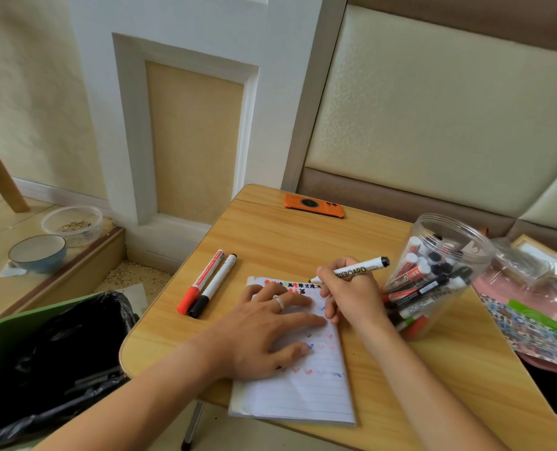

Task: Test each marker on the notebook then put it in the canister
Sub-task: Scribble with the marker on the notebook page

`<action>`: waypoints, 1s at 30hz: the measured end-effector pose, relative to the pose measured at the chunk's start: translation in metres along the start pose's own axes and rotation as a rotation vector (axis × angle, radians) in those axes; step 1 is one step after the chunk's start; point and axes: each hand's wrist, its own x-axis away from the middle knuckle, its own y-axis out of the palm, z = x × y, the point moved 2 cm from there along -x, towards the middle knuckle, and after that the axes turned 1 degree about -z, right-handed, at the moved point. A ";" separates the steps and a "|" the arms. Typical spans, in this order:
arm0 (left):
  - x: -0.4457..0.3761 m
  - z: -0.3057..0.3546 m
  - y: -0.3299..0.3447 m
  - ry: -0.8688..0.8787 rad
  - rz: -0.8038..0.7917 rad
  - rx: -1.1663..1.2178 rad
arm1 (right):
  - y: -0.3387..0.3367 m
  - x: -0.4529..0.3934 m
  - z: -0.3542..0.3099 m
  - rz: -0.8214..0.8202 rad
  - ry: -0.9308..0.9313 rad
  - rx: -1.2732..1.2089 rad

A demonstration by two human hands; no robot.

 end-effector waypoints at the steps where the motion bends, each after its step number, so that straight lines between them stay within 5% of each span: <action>1: 0.000 0.000 0.000 -0.003 0.003 -0.002 | 0.000 0.000 0.001 0.001 -0.002 0.033; 30: 0.002 -0.002 0.001 0.009 0.005 0.029 | 0.002 0.012 -0.010 0.054 -0.017 0.236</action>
